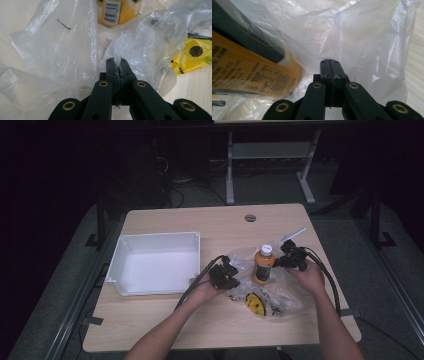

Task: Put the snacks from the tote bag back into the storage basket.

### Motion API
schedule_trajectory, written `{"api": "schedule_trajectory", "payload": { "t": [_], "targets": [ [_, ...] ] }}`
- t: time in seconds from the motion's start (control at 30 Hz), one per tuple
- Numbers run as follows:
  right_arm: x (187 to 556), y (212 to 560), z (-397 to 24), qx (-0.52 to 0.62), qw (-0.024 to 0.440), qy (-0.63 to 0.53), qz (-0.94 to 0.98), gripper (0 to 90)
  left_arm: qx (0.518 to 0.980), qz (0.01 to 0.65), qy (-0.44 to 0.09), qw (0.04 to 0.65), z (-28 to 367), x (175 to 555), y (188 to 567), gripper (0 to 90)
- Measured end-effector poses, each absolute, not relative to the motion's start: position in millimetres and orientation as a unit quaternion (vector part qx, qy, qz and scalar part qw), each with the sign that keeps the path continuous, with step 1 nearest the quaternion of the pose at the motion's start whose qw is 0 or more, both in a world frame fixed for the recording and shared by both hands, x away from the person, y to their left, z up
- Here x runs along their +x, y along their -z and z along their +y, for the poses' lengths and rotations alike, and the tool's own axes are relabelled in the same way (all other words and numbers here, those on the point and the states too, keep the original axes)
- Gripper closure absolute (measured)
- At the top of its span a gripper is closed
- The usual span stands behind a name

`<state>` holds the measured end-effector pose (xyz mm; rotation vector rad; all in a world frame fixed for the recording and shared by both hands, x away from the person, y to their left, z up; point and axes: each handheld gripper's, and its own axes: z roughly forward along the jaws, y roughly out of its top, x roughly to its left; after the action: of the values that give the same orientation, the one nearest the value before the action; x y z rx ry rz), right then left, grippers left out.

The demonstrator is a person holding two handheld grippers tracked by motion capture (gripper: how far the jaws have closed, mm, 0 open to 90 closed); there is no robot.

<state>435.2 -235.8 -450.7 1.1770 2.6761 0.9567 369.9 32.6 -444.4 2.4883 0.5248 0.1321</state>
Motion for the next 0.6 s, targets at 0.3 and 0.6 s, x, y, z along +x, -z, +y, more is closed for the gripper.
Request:
{"api": "schedule_trajectory", "payload": {
  "t": [0.3, 0.6],
  "targets": [
    [427, 457, -242, 0.397, 0.034, -0.323, 0.859, 89.4, 0.933, 0.199, -0.048, 0.297, 37, 369, 445, 86.4],
    [415, 445, -252, 0.408, 0.05, -0.341, 0.845, 82.0, 0.927, 0.203, -0.039, 0.314, 41, 366, 440, 79.4]
  ]
}}
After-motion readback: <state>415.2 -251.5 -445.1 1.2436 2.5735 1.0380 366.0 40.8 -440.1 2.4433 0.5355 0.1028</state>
